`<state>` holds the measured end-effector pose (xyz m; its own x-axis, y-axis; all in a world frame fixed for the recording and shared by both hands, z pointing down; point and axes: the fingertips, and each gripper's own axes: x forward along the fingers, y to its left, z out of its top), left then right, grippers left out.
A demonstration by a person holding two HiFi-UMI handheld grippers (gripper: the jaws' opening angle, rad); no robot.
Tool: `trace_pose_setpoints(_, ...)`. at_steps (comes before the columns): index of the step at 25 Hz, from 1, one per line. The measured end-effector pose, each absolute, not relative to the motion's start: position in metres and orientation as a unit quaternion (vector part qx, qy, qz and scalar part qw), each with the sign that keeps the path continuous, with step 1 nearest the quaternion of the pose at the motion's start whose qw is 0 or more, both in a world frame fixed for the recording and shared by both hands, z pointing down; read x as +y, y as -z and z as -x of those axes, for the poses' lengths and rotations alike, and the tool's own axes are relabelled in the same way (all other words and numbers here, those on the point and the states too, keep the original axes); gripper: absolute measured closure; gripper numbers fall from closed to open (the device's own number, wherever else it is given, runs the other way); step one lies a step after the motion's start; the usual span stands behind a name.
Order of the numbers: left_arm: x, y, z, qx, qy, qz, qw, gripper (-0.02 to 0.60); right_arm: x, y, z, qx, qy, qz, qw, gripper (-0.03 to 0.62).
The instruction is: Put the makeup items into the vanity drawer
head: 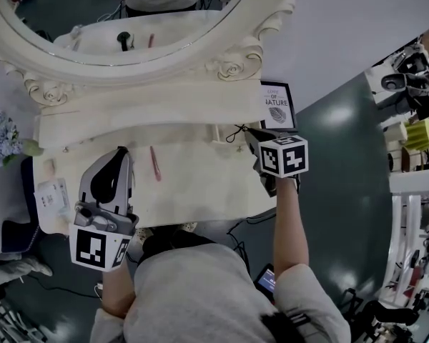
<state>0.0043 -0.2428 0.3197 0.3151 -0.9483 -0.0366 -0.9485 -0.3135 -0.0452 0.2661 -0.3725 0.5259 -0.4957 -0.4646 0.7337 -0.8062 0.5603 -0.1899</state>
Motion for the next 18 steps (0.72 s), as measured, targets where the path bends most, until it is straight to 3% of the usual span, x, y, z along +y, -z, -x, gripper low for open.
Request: trace_pose_setpoints(18,-0.247,-0.317,0.007,0.603,0.006,0.797,0.032,0.568,-0.384,-0.558,-0.260,-0.802,-0.247,-0.383,0.385,0.560)
